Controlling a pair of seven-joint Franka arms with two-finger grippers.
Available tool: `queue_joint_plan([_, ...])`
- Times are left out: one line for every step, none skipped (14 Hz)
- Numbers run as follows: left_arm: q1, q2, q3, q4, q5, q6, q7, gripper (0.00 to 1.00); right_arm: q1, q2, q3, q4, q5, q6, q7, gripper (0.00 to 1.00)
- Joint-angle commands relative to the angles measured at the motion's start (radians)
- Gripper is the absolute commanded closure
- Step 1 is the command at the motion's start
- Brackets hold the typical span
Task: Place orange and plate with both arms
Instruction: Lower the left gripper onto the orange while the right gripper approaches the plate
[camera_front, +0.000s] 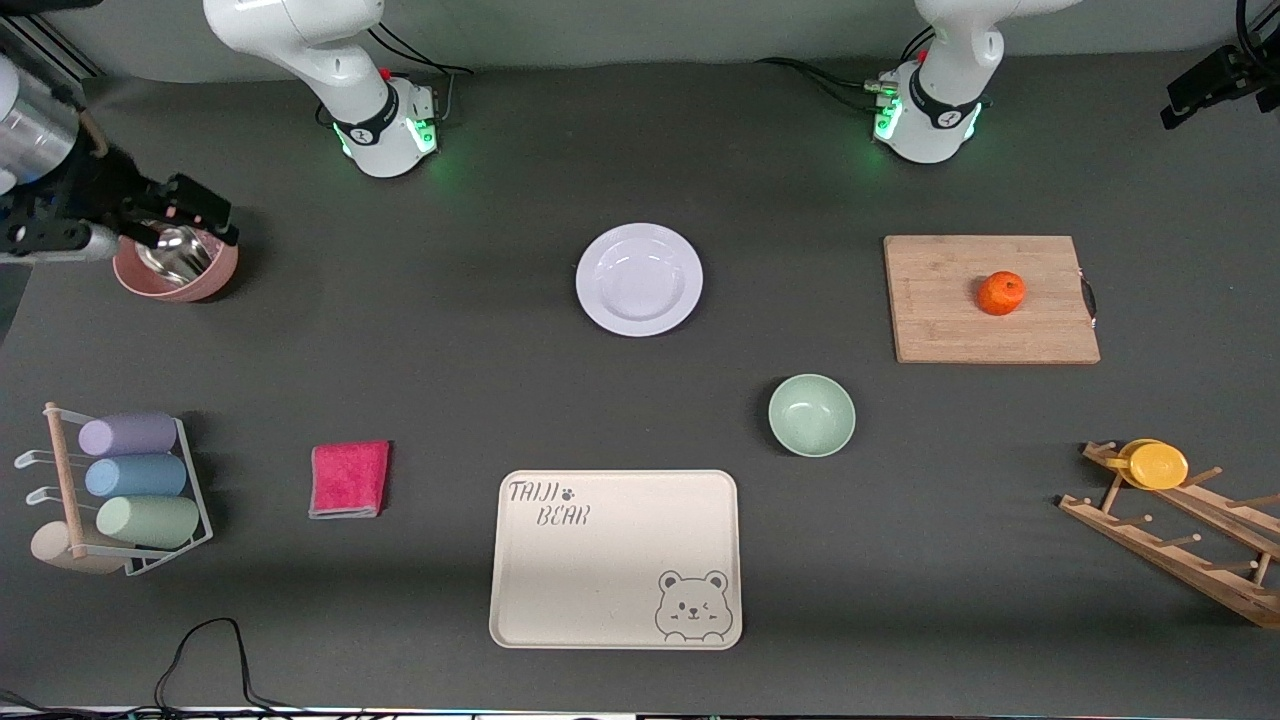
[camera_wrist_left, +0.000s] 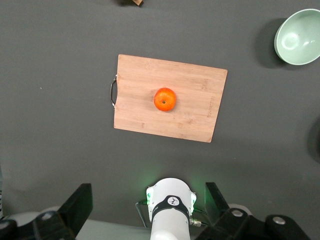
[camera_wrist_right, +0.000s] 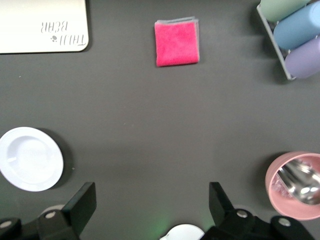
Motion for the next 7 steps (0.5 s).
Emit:
queue_joint_plan([0.0,-0.002,0.004,-0.059,-0.008,0.045,0.015,0.0,0.072,-0.094,-0.003,-0.115,-0.011,0.045,0.127,0.0])
queue_joint_plan([0.002,-0.01,0.004,-0.114,-0.008,0.085,0.015,0.0,0.095,-0.116,-0.001,-0.146,-0.011,0.059,0.172,0.0])
queue_joint_plan([0.002,-0.019,0.011,-0.177,-0.009,0.134,0.025,0.0,0.115,-0.134,0.002,-0.175,-0.011,0.071,0.215,0.0])
queue_joint_plan([0.0,-0.014,0.025,-0.218,-0.011,0.177,0.032,0.0,0.119,-0.154,0.02,-0.203,-0.011,0.08,0.23,0.0])
queue_joint_plan([-0.001,-0.01,0.027,-0.272,-0.012,0.223,0.035,0.0,0.116,-0.174,0.046,-0.233,-0.011,0.097,0.23,0.0])
queue_joint_plan([0.0,-0.013,0.027,-0.336,-0.012,0.287,0.035,0.0,0.115,-0.194,0.055,-0.258,-0.011,0.112,0.23,0.0])
queue_joint_plan([0.0,-0.016,0.028,-0.399,-0.015,0.35,0.035,0.0,0.115,-0.197,0.055,-0.272,-0.011,0.12,0.229,0.0])
